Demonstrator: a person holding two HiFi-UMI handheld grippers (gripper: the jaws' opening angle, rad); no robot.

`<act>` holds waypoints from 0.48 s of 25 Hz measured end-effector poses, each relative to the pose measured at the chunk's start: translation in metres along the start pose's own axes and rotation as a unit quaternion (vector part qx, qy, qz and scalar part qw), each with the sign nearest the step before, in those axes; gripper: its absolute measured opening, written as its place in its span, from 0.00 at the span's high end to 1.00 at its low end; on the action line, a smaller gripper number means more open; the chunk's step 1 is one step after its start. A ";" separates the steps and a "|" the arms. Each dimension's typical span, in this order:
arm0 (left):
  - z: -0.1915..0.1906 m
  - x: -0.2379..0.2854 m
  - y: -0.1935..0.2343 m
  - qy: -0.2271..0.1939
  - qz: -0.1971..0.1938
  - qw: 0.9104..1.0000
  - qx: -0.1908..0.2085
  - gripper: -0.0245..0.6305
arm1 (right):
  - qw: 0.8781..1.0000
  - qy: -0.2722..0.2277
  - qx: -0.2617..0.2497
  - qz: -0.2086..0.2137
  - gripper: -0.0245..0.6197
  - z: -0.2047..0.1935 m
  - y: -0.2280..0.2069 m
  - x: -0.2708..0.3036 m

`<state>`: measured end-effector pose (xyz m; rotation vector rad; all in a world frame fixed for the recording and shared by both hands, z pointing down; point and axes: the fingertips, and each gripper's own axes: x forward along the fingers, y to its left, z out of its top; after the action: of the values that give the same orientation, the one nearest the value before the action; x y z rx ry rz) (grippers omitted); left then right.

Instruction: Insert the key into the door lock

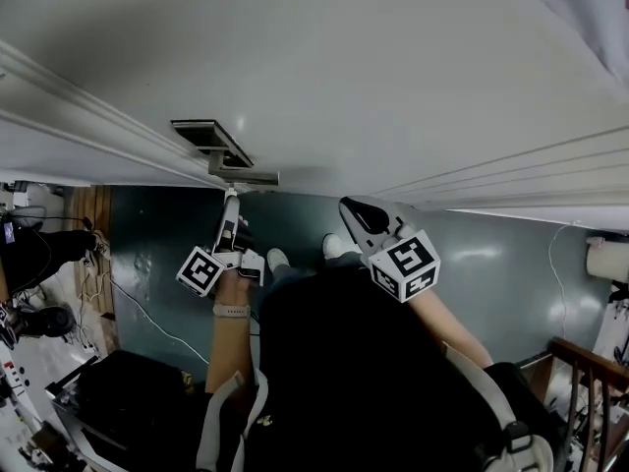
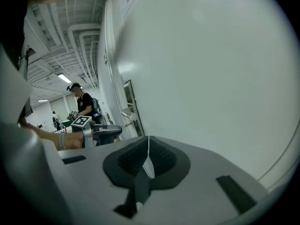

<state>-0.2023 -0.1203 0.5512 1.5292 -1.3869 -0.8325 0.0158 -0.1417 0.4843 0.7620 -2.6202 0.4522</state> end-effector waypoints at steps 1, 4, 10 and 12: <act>0.002 0.003 0.001 -0.003 -0.003 1.000 -0.011 0.92 | 1.000 0.000 0.002 -0.006 0.94 -0.001 -0.002 0.000; 0.007 0.011 0.005 -0.010 -0.017 0.999 -0.041 0.92 | 1.000 0.000 0.009 -0.021 0.94 -0.002 -0.006 0.000; 0.010 0.019 0.015 -0.013 -0.015 0.998 -0.068 0.92 | 0.999 -0.003 0.018 -0.039 0.94 -0.005 -0.009 0.000; 0.012 0.020 0.017 -0.015 -0.014 0.997 -0.077 0.92 | 0.999 -0.003 0.020 -0.044 0.94 -0.006 -0.010 -0.001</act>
<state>-0.2168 -0.1418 0.5642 1.4257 -1.2929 -0.9613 0.0232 -0.1469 0.4907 0.8903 -2.5777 0.4798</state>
